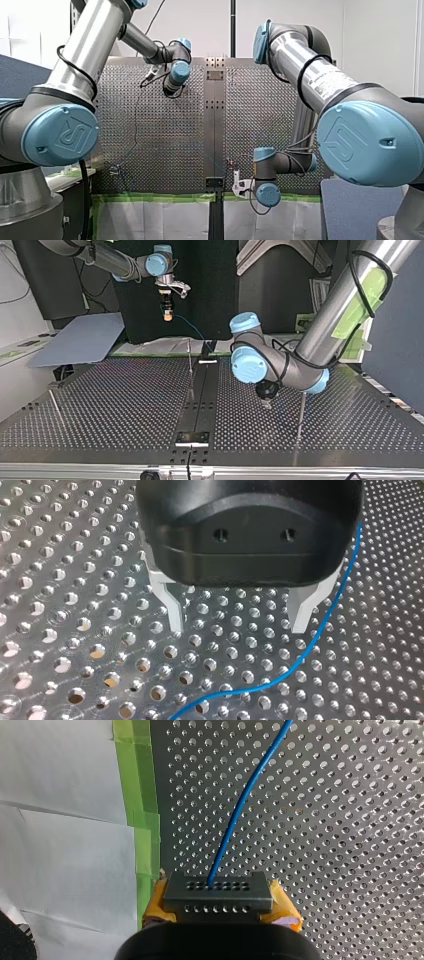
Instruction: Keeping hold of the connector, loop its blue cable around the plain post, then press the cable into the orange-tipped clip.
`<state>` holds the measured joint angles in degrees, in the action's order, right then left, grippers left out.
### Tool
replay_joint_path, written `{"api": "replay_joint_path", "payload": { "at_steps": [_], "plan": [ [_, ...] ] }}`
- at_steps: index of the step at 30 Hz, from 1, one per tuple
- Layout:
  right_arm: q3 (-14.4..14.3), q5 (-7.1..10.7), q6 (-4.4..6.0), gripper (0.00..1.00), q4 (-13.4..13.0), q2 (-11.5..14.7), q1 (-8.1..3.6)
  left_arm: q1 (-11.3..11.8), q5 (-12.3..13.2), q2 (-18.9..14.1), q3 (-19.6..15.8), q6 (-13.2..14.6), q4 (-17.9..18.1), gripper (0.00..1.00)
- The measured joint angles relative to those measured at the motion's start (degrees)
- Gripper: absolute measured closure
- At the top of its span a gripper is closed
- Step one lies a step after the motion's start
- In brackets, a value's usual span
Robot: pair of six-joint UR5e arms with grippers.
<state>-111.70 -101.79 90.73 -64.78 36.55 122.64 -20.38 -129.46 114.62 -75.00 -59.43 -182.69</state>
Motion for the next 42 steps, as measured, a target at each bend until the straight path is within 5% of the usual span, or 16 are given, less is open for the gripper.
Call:
{"api": "replay_joint_path", "payload": {
  "at_steps": [15,23,31,42],
  "plan": [
    [0.0,0.0,0.04,1.0,0.2,0.0,0.01,0.4,-0.1,7.3,-0.3,-3.4,1.0,0.0],
    [0.0,0.0,0.0,1.0,0.2,0.0,0.14,0.8,0.8,7.9,-2.2,-3.8,3.7,0.0],
    [0.0,0.0,-0.01,1.0,0.4,0.0,0.35,1.2,3.6,8.4,-2.8,-6.2,4.7,0.0],
    [0.0,0.0,-0.01,1.0,0.4,0.0,0.47,0.1,6.4,14.1,-2.9,-9.4,5.5,0.0]
  ]
}}
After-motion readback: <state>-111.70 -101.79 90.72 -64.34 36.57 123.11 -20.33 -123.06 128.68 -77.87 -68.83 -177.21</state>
